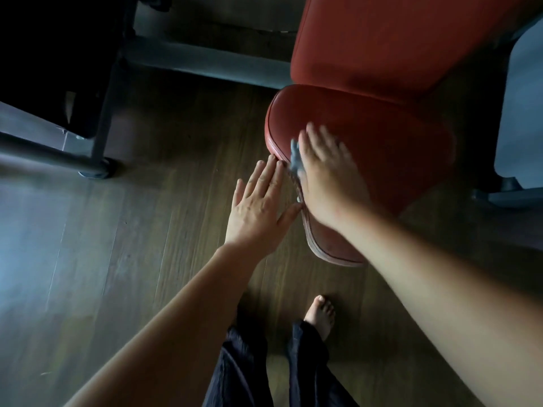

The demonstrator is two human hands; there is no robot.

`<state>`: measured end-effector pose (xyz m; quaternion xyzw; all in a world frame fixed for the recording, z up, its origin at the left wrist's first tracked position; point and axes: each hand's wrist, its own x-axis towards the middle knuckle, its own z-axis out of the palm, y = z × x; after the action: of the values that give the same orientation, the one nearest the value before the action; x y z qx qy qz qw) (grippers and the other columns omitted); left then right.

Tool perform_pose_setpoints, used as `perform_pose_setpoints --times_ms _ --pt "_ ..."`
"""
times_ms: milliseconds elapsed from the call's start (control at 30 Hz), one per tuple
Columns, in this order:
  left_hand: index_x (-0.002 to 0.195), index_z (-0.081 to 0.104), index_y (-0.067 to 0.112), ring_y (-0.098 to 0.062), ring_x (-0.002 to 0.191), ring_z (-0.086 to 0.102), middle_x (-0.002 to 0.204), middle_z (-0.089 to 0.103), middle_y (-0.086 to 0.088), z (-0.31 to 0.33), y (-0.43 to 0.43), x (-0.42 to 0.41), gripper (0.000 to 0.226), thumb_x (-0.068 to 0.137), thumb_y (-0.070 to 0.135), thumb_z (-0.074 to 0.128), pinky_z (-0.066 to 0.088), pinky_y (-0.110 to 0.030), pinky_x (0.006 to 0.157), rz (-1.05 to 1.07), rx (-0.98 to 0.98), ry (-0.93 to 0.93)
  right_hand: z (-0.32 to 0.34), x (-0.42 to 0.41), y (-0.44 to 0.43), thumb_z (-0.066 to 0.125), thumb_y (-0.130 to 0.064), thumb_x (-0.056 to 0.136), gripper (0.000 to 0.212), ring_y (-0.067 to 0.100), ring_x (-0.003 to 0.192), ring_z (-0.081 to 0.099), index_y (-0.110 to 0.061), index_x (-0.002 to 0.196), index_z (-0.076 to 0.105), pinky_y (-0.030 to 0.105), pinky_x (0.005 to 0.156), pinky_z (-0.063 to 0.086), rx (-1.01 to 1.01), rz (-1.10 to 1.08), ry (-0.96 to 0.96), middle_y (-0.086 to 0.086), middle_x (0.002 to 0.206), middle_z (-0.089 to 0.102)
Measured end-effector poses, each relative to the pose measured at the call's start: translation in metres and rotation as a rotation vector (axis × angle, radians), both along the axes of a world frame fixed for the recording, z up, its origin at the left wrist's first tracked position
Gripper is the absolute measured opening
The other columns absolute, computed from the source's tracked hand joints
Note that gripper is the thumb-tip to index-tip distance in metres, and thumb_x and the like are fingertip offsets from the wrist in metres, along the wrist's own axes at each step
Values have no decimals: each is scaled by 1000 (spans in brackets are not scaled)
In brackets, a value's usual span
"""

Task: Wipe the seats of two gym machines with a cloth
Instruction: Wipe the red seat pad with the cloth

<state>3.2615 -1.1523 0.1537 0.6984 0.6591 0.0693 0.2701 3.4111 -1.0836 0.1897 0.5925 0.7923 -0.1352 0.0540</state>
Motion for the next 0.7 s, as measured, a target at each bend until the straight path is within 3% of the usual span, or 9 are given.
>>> perform_pose_setpoints --times_ms 133,333,533,700 --pt "167 11 26 -14 163 0 176 6 9 1 -7 1 79 103 63 39 9 -50 132 -28 2 -3 -5 -10 26 40 -27 105 63 30 158 13 -7 160 19 50 125 22 17 -98 -36 13 171 14" --pt "167 13 29 -11 162 -3 175 7 10 -1 -20 3 72 106 56 39 9 -51 132 -58 10 -37 18 12 -93 48 -29 99 69 29 158 16 -7 160 23 49 126 23 9 -36 -46 11 170 17" --pt "166 23 26 -15 163 6 175 15 7 1 -20 6 69 105 52 43 15 -51 131 -57 52 -48 0 3 -1 38 -26 103 62 29 158 17 -5 159 23 49 126 22 26 -235 -63 13 169 22" --pt "166 21 24 -15 163 5 175 12 7 1 -24 7 69 105 47 43 19 -51 130 -70 61 -53 20 4 -107 45 -28 98 68 29 158 17 -7 159 26 50 125 23 46 -197 -8 12 170 20"
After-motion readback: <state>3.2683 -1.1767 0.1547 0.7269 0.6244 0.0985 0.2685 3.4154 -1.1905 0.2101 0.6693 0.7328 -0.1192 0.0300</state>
